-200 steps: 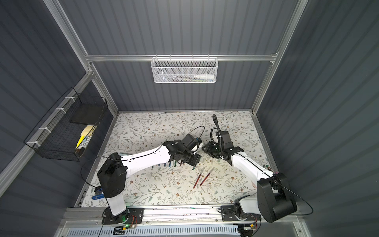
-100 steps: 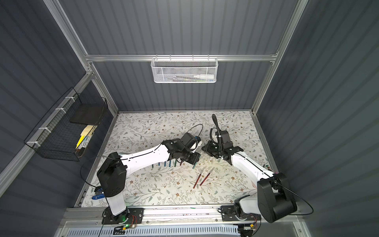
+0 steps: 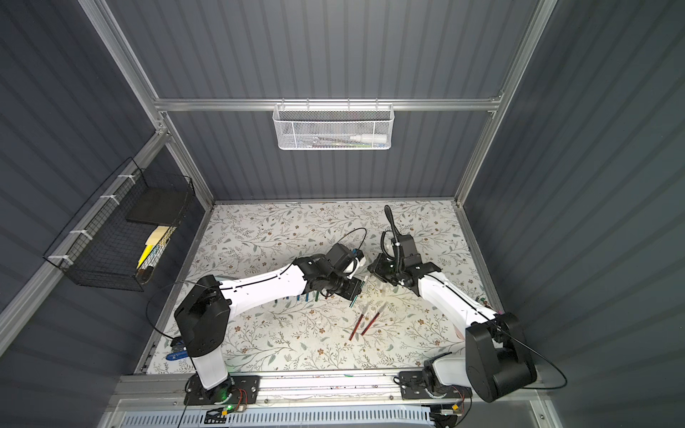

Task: Remove protective caps from carving knives
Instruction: Remove the protective sleeve from the carving knife.

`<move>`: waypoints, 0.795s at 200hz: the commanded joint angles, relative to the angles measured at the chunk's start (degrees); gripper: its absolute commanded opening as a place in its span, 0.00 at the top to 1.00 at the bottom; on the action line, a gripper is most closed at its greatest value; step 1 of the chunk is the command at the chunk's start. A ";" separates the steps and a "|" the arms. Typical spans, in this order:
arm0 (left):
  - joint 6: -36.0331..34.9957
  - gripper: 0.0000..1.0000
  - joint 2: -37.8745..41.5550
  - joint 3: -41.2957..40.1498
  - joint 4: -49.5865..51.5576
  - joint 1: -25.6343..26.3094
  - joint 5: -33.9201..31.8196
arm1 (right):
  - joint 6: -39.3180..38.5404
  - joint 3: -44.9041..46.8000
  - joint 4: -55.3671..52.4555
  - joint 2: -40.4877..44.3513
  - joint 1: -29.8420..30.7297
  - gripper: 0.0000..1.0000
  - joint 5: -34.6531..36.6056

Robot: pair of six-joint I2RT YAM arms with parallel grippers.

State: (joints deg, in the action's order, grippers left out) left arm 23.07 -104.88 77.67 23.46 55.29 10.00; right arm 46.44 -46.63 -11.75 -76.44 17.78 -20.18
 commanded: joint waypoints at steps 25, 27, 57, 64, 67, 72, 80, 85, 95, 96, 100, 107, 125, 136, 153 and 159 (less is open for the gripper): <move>0.79 1.00 1.04 -1.38 1.92 -0.32 0.09 | -0.41 -3.83 0.34 -1.16 -1.77 1.00 0.25; 0.80 1.00 1.00 -1.45 1.89 -0.30 0.10 | -0.45 -3.93 0.33 -1.23 -1.85 1.00 0.17; 0.81 1.00 0.34 -1.18 2.16 -0.56 -0.24 | -0.83 -4.52 -0.15 -1.32 -2.87 1.00 0.19; 0.75 1.00 0.23 -1.04 2.45 -0.70 -0.50 | -0.98 -4.45 -0.48 -1.06 -3.23 1.00 0.30; 0.74 1.00 0.10 -1.03 2.53 -0.75 -0.57 | -1.11 -4.44 -0.67 -0.94 -3.36 1.00 0.38; 0.68 1.00 0.00 -1.00 2.64 -0.79 -0.73 | -1.33 -4.36 -0.95 -0.67 -3.55 1.00 0.70; 0.59 1.00 -0.05 -0.98 2.64 -0.95 -0.85 | -1.84 -4.18 -1.67 -0.18 -4.00 1.00 1.22; 0.57 1.00 -0.15 -0.90 2.59 -1.00 -0.93 | -2.07 -4.04 -2.10 0.08 -4.29 1.00 1.40; 0.42 1.00 -0.35 -0.68 2.79 -1.22 -1.03 | -2.70 -3.75 -3.13 0.86 -4.93 1.00 1.46; 0.41 1.00 -0.38 -0.63 2.76 -1.23 -1.03 | -2.77 -3.74 -3.21 0.90 -5.03 1.00 1.46; 0.32 1.00 -0.42 -0.56 2.86 -1.24 -1.13 | -3.03 -3.58 -3.56 1.22 -5.39 1.00 1.42; 0.32 1.00 -0.52 -0.44 2.95 -1.47 -1.33 | -3.34 -3.23 -4.09 1.67 -6.00 1.00 1.46; 0.22 1.00 -1.02 -0.13 3.35 -1.95 -2.01 | -4.06 -2.06 -4.96 2.95 -7.76 1.00 1.46; 0.22 1.00 -1.53 0.34 4.02 -2.40 -2.84 | -4.48 -1.33 -5.41 3.43 -8.77 1.00 1.42; 0.30 1.00 -2.90 0.72 4.27 -3.48 -3.41 | -5.10 -0.10 -5.84 4.10 -10.06 1.00 1.12; 0.39 1.00 -3.48 0.84 4.11 -4.02 -3.41 | -5.34 0.25 -5.98 4.22 -10.28 1.00 0.95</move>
State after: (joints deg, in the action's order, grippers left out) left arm 23.11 -105.58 76.95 25.65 52.99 8.16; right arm 43.00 -48.34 -15.25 -73.08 8.78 -19.40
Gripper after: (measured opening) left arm 0.098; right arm 0.095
